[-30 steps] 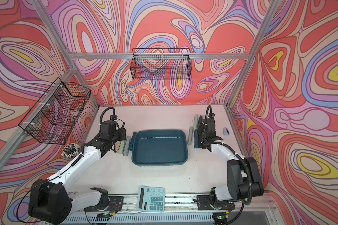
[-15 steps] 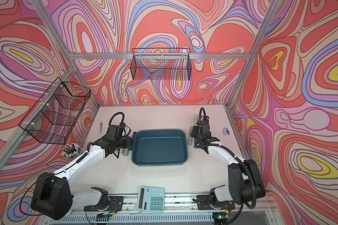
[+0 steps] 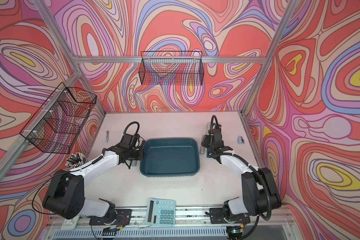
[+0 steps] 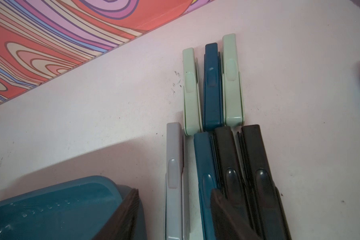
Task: Put the pruning pliers into the storage box
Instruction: Move the storage box to the center of the board.
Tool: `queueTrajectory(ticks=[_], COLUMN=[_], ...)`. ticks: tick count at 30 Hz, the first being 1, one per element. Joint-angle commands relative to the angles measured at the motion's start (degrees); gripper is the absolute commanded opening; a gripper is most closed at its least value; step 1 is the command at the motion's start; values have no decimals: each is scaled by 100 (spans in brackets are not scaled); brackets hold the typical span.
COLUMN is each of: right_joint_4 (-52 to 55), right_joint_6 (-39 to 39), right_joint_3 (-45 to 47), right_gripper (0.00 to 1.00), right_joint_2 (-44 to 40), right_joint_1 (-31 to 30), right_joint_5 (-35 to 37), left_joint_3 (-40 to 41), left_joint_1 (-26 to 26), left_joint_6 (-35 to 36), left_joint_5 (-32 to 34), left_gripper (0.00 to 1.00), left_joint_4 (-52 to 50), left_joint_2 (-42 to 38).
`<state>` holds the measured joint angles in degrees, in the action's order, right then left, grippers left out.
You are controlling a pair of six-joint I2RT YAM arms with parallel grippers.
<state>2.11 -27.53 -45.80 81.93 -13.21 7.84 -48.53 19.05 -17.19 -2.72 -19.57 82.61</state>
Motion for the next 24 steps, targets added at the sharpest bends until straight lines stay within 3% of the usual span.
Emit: queueTrajectory(ticks=[1, 10, 24], right_joint_4=[-66, 110, 457], right_joint_6=[-104, -95, -98], right_joint_3=[132, 18, -525], right_gripper=[57, 57, 56], right_joint_2=[16, 258, 992], right_joint_1=[-35, -33, -184], right_joint_5=[7, -135, -347], left_joint_3=[-173, -193, -120], left_joint_1=[12, 15, -74], left_joint_6=[-4, 127, 51], left_joint_5=[107, 558, 861], left_gripper=[15, 0, 0], left_joint_4=[-19, -235, -327], left_joint_2=[71, 46, -8])
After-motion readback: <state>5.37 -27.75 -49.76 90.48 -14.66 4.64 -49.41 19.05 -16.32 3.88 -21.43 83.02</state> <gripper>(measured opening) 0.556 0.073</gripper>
